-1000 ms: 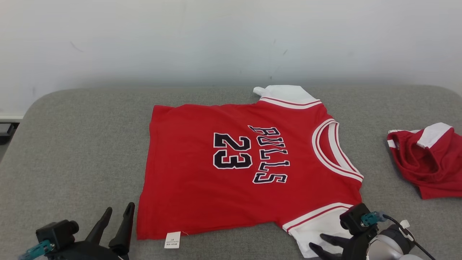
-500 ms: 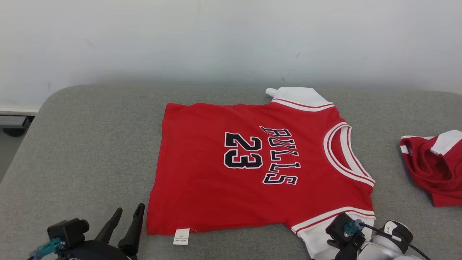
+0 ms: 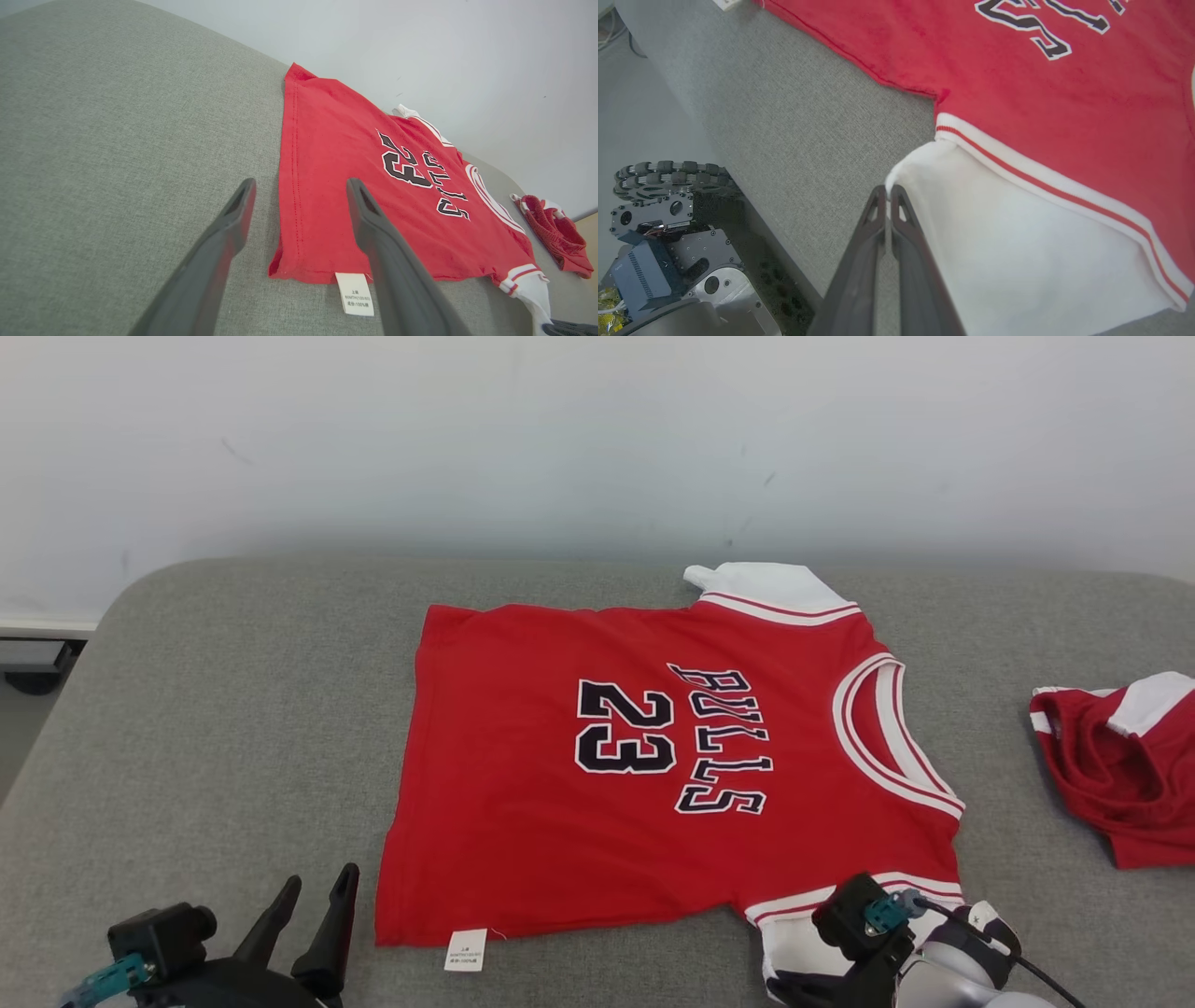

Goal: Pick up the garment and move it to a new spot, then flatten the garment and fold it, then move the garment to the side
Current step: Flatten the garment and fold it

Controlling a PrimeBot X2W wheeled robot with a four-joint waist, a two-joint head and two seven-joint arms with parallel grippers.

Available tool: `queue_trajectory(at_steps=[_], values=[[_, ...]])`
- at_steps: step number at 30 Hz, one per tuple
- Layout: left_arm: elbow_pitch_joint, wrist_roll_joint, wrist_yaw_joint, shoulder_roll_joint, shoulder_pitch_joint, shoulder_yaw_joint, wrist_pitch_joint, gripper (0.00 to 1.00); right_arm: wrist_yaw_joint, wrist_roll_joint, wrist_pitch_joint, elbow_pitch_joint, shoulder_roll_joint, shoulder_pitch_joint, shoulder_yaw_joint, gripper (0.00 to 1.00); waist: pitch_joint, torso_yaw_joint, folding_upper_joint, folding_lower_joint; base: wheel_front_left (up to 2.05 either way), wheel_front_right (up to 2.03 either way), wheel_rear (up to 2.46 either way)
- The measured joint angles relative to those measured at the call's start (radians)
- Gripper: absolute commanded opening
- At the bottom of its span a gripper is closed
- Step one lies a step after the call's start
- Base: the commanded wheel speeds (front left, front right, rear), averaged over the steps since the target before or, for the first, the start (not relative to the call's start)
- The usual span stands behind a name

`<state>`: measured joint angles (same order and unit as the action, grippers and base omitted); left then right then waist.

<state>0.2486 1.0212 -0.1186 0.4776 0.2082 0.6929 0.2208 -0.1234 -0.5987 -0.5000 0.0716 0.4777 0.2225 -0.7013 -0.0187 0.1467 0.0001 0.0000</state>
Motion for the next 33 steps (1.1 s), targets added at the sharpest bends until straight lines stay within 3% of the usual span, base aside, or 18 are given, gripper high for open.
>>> queue_trajectory(at_steps=[4,5,6,12,19,28,33], values=[[-0.001,0.0,0.0,0.002,-0.002,0.0,0.001,1.0,0.0,-0.023,-0.001,-0.022,-0.001,-0.019,0.001,0.0,0.006,-0.015,0.0,0.0,0.0,0.0,0.0],[-0.001,0.0,0.0,0.001,-0.002,0.0,0.001,1.0,0.0,-0.028,-0.003,-0.022,-0.001,-0.023,0.0,0.28,0.007,-0.018,0.0,0.0001,0.0,0.0,0.0],[-0.001,0.0,0.0,0.002,-0.003,-0.001,0.001,1.0,0.0,-0.03,-0.013,-0.019,-0.002,-0.028,-0.004,1.0,0.008,-0.021,0.0,0.0,0.0,0.0,0.0],[-0.002,0.0,-0.001,0.0,-0.011,0.001,0.001,1.0,0.007,-0.063,-0.018,-0.033,0.006,-0.064,0.019,1.0,0.011,-0.041,-0.0001,0.0,0.0,0.0,0.0],[-0.007,0.0,-0.002,0.01,-0.024,-0.004,0.001,1.0,0.096,-0.101,-0.009,-0.085,0.064,-0.171,0.105,1.0,0.009,-0.058,-0.0001,0.0,0.0,0.0,0.0],[-0.02,-0.01,-0.005,0.024,-0.033,-0.002,0.001,1.0,0.2,-0.119,0.015,-0.093,0.066,-0.258,0.147,1.0,-0.02,-0.094,0.0,0.0,0.0,0.0,0.0],[-0.028,-0.015,-0.005,0.022,-0.009,0.0,-0.001,1.0,0.222,-0.11,0.041,-0.088,0.033,-0.26,0.168,1.0,-0.041,-0.097,0.0,0.0001,0.0,0.0,0.0]])
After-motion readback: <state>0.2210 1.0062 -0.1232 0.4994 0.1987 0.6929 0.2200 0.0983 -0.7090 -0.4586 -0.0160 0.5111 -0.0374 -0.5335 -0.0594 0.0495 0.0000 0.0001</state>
